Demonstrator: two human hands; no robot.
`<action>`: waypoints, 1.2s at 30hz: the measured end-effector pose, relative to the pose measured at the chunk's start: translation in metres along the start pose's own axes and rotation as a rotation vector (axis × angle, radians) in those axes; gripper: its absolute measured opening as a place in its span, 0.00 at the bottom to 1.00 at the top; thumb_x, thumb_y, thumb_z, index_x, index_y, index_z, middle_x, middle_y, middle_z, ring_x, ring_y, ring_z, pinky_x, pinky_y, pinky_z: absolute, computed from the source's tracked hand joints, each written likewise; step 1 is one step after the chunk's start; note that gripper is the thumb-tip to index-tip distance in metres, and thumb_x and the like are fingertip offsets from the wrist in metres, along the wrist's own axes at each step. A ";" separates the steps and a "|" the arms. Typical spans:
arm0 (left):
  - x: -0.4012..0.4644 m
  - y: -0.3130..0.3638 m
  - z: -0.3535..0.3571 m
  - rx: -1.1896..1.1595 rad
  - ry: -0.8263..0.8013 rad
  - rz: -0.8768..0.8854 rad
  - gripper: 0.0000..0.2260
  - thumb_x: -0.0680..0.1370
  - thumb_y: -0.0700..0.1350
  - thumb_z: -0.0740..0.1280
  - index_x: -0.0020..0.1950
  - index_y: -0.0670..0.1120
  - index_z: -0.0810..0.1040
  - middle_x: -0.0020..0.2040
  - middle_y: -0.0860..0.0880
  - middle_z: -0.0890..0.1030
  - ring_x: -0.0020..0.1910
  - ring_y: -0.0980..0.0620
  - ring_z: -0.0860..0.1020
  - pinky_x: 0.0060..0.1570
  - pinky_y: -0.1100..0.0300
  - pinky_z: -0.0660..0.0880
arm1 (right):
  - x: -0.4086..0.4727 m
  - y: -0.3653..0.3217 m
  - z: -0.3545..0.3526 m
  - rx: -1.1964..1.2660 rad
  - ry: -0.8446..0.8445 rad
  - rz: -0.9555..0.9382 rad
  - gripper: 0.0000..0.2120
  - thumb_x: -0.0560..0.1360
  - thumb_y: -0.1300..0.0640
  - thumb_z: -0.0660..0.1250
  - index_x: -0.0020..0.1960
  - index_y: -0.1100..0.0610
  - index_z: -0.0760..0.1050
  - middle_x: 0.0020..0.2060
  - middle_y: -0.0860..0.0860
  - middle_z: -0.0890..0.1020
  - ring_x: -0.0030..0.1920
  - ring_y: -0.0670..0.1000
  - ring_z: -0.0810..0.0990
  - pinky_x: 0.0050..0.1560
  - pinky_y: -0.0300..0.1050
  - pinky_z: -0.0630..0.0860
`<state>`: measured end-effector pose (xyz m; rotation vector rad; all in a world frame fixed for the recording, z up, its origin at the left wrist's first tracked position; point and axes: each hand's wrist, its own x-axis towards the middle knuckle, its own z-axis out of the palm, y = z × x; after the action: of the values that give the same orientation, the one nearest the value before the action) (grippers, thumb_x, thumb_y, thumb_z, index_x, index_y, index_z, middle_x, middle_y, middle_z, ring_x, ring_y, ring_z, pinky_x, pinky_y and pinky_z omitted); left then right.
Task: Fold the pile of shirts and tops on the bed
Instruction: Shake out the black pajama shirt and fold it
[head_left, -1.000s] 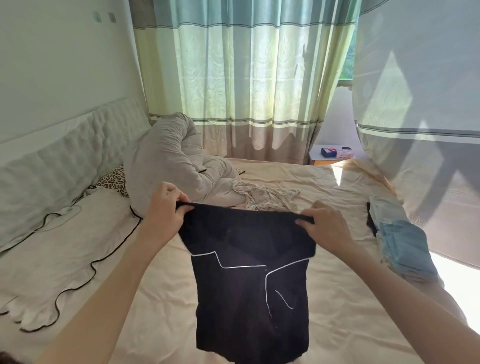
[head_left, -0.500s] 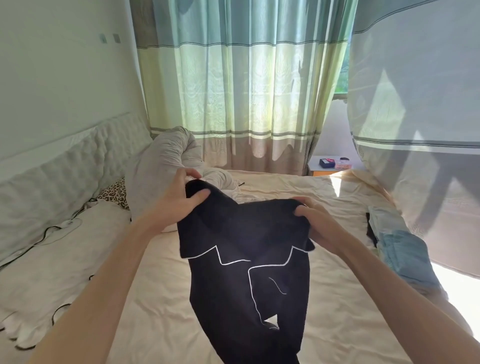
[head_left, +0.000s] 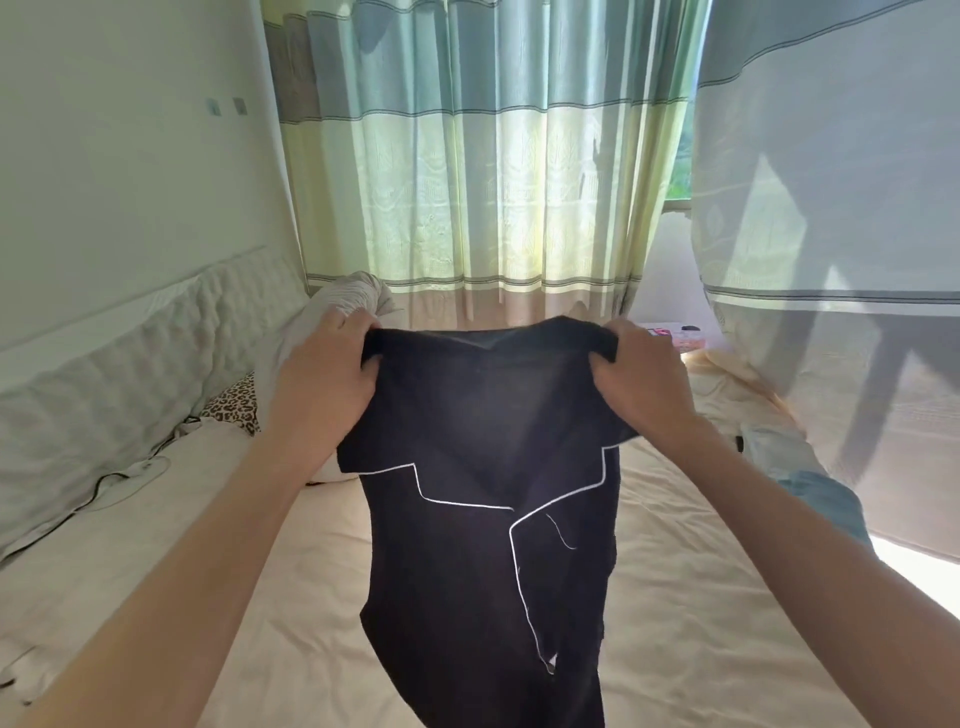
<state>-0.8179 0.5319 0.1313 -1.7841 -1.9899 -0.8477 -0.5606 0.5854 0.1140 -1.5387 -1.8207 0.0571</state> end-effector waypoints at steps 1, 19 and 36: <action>0.004 0.004 -0.005 0.019 0.029 -0.011 0.11 0.77 0.41 0.65 0.59 0.43 0.74 0.55 0.42 0.73 0.52 0.40 0.75 0.48 0.50 0.69 | 0.004 -0.004 -0.007 -0.041 0.038 -0.022 0.12 0.77 0.58 0.60 0.58 0.61 0.72 0.47 0.59 0.79 0.50 0.62 0.77 0.46 0.49 0.70; -0.019 0.002 0.011 -0.567 -0.413 -0.129 0.05 0.78 0.34 0.60 0.47 0.41 0.75 0.38 0.44 0.75 0.38 0.51 0.71 0.35 0.69 0.66 | 0.003 0.050 -0.017 0.470 -0.319 0.221 0.08 0.78 0.62 0.57 0.46 0.54 0.73 0.43 0.53 0.78 0.46 0.54 0.76 0.46 0.45 0.72; -0.143 0.007 -0.002 -0.992 -0.719 -0.493 0.15 0.64 0.63 0.73 0.47 0.61 0.83 0.51 0.54 0.84 0.54 0.53 0.80 0.62 0.49 0.72 | -0.103 0.101 -0.018 0.799 -0.666 0.361 0.10 0.77 0.64 0.61 0.54 0.58 0.79 0.50 0.57 0.83 0.51 0.56 0.81 0.56 0.49 0.75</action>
<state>-0.7887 0.4199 0.0476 -2.3587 -2.8315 -1.7807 -0.4653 0.5174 0.0276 -1.2798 -1.6087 1.4267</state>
